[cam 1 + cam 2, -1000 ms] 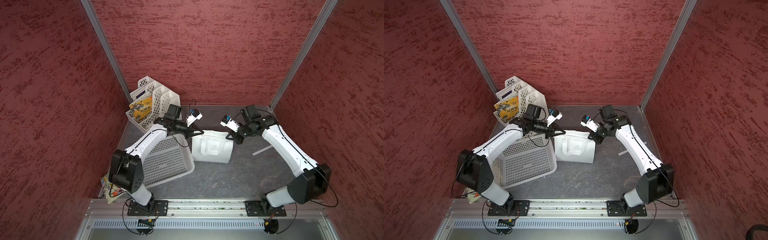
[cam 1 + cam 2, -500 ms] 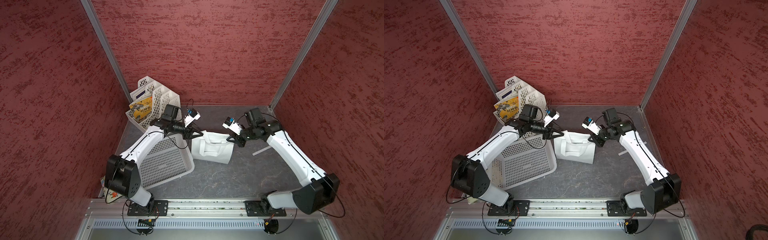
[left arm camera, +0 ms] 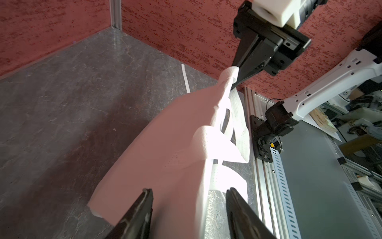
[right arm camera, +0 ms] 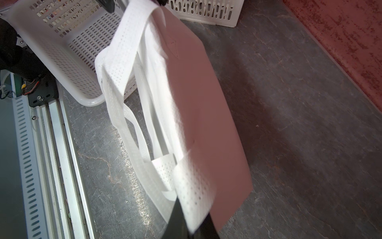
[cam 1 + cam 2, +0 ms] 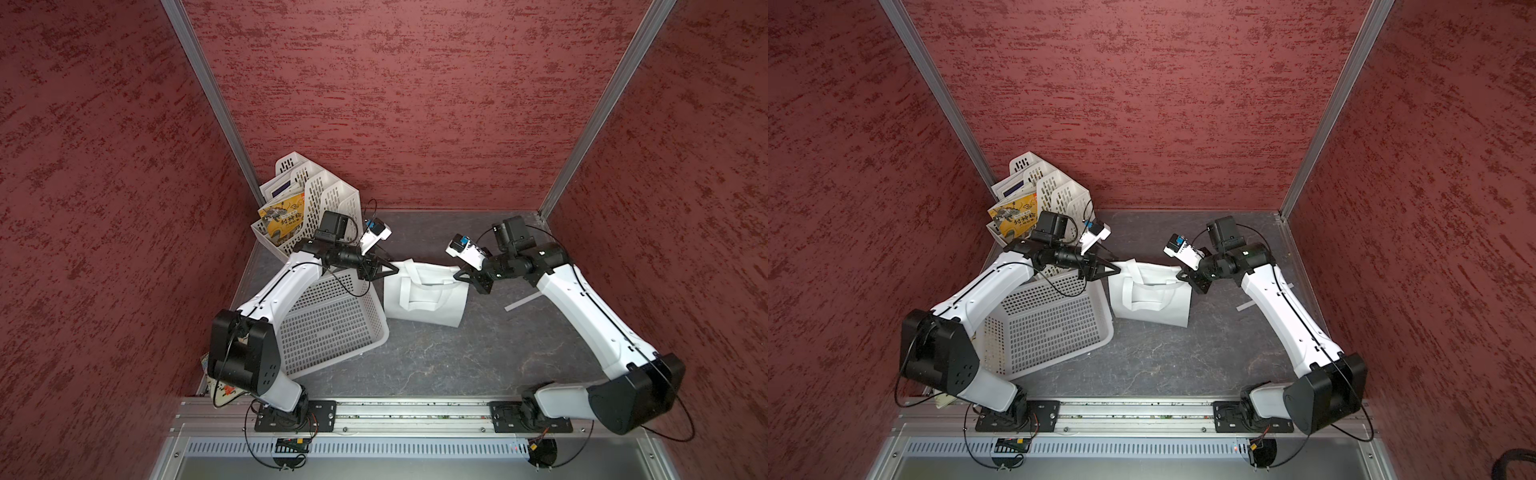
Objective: Place the ice pack in the delivery bag
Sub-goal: Seal the delivery bag at the center of the board.
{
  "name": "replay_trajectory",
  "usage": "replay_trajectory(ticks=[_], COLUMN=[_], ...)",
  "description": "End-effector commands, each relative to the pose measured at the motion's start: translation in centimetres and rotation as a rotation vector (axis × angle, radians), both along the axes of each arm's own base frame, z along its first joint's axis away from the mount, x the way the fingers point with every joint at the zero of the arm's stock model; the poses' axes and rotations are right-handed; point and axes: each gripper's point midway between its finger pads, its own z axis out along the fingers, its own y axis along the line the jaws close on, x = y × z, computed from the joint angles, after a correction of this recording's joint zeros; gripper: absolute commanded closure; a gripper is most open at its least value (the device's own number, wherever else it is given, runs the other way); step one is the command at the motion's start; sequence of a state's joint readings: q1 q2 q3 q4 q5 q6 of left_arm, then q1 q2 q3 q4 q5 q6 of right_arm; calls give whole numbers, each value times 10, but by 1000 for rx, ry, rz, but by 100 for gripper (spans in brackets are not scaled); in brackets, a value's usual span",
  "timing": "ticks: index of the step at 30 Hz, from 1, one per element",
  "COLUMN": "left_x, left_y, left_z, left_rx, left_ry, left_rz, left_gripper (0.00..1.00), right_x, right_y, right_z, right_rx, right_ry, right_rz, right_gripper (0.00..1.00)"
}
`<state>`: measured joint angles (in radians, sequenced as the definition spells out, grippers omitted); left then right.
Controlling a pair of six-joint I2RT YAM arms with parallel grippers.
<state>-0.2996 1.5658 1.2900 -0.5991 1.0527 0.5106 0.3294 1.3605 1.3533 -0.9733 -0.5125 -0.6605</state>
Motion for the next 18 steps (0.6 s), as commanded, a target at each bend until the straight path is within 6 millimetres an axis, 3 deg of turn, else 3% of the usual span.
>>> replay_trajectory(ticks=[1, 5, 8, 12, 18], left_x=[-8, -7, -7, -6, -5], left_y=[-12, -15, -18, -24, -28], left_z=[-8, -14, -13, -8, -4], left_rx=[-15, 8, 9, 2, 5], left_ry=[66, 104, 85, 46, 13], left_rz=[-71, -93, -98, -100, -94], left_gripper=[60, 91, 100, 100, 100], right_x=[13, 14, 10, 17, 21], right_y=[6, 13, 31, 52, 63], right_z=[22, 42, 51, 31, -4], right_rx=[54, 97, 102, 44, -28], right_ry=[-75, -116, -133, -68, 21], right_rz=[2, 22, 85, 128, 175], right_gripper=[81, 46, 32, 30, 31])
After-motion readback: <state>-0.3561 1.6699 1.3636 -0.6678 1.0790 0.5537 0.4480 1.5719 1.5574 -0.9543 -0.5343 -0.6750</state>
